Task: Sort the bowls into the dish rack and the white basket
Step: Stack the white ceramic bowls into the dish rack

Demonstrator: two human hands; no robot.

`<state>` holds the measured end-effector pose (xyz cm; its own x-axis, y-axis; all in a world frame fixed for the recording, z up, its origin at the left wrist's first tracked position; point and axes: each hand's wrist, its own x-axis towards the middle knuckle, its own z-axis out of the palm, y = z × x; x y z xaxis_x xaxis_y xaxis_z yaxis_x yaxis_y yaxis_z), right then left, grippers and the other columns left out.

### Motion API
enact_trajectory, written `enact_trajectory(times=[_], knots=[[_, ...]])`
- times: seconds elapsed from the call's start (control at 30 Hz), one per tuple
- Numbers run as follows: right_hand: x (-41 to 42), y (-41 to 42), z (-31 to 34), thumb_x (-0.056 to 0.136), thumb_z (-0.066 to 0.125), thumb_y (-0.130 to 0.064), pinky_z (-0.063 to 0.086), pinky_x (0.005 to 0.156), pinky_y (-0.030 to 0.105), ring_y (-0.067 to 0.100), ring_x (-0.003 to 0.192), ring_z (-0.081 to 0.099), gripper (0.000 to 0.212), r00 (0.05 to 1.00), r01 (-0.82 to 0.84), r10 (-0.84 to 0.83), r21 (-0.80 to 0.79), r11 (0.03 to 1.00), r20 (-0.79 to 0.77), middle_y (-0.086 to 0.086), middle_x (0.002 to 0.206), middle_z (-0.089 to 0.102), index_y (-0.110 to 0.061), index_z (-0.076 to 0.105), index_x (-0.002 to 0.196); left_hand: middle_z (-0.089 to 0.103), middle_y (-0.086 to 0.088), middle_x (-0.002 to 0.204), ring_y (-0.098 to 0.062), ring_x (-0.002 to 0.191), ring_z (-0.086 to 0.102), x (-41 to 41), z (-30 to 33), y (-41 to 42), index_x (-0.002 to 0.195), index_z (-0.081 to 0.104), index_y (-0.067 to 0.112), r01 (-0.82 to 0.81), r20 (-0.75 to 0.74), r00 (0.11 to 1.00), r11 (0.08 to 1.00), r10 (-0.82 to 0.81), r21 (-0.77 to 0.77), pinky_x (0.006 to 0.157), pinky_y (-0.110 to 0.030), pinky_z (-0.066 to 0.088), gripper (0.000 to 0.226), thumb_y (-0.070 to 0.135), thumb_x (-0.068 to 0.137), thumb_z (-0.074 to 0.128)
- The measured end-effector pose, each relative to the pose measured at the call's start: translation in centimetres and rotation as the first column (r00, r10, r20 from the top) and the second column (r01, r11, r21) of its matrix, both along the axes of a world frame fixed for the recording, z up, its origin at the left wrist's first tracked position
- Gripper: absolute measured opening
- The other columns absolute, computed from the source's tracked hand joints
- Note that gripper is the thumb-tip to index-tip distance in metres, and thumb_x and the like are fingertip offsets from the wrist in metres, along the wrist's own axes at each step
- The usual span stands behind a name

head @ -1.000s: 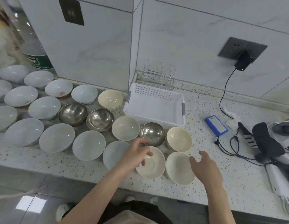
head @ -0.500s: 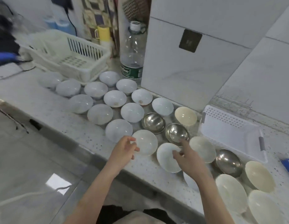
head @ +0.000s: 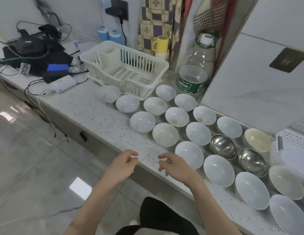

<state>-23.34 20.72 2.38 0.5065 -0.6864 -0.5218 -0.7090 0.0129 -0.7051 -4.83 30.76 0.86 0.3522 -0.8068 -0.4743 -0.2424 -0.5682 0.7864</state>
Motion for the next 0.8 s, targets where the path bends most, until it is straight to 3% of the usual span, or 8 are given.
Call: enact_trajectory(times=[0.13,0.3,0.43,0.53,0.63,0.7,0.8], knots=[[4.8,-0.2,-0.8,0.09,0.051,-0.031,0.043,0.073,0.013,-0.002,0.072,0.062,0.032,1.0,0.006,-0.006,0.065,0.998,0.005,-0.012,0.084,0.074,-0.028,0.061,0.12,0.069,0.003,0.103,-0.011,0.072,0.065,3.5,-0.7,-0.8,0.113,0.059,0.027,-0.038,-0.032,0.999,0.999,0.039,0.029,0.065,-0.022,0.044,0.018,0.025,0.097,0.052],[12.1,-1.5,-1.9,0.087,0.053,-0.026,0.042,0.06,0.01,-0.002,0.063,0.062,0.036,0.995,0.064,-0.08,0.221,0.973,0.065,-0.008,0.09,0.074,-0.024,0.059,0.123,0.069,0.002,0.102,-0.011,0.076,0.063,9.3,-1.7,-2.8,0.116,0.058,0.024,-0.132,-0.061,0.989,0.991,0.133,0.033,0.058,-0.017,0.042,0.019,0.022,0.099,0.05],[18.5,-3.8,-2.6,0.091,0.054,-0.024,0.041,0.058,0.016,-0.001,0.057,0.06,0.036,0.965,0.152,-0.22,0.38,0.912,0.141,-0.008,0.095,0.074,-0.023,0.055,0.127,0.069,0.004,0.105,-0.016,0.083,0.064,15.2,-2.5,-5.6,0.124,0.052,0.025,-0.236,-0.104,0.965,0.971,0.239,0.037,0.06,-0.023,0.041,0.024,0.027,0.1,0.049],[23.0,-5.7,-2.8,0.094,0.054,-0.027,0.038,0.051,0.02,0.009,0.063,0.06,0.029,0.878,0.307,-0.461,0.588,0.748,0.128,-0.002,0.098,0.075,-0.019,0.055,0.122,0.071,0.006,0.103,-0.018,0.08,0.066,19.5,-2.7,-8.3,0.128,0.049,0.027,-0.344,-0.164,0.921,0.935,0.353,0.085,0.062,-0.028,0.042,0.029,0.032,0.1,0.05],[26.3,-7.8,-3.1,0.092,0.061,-0.031,0.028,0.036,0.016,0.014,0.054,0.056,0.025,0.733,0.39,-0.679,0.805,0.447,0.022,0.01,0.098,0.075,-0.014,0.057,0.11,0.072,0.003,0.104,-0.019,0.08,0.066,22.9,-3.2,-11.3,0.136,0.042,0.025,-0.37,-0.222,0.892,0.918,0.395,0.143,0.064,-0.031,0.043,0.039,0.036,0.1,0.05],[27.7,-8.9,-3.7,0.091,0.064,-0.031,0.025,0.032,0.015,0.014,0.049,0.053,0.024,0.65,0.407,-0.76,0.856,0.319,-0.025,0.014,0.095,0.072,-0.01,0.058,0.102,0.072,0.001,0.103,-0.019,0.079,0.065,24.4,-3.5,-13.2,0.141,0.037,0.024,-0.367,-0.256,0.88,0.914,0.401,0.173,0.063,-0.03,0.045,0.045,0.037,0.1,0.049],[29.2,-9.9,-4.8,0.09,0.064,-0.029,0.028,0.03,0.015,0.014,0.05,0.053,0.031,0.495,0.501,-0.864,0.842,0.201,-0.088,0.014,0.09,0.069,-0.008,0.058,0.112,0.072,-0.001,0.1,-0.019,0.076,0.065,26.0,-3.7,-15.3,0.144,0.033,0.023,-0.364,-0.308,0.857,0.908,0.413,0.207,0.06,-0.03,0.045,0.048,0.035,0.1,0.048]])
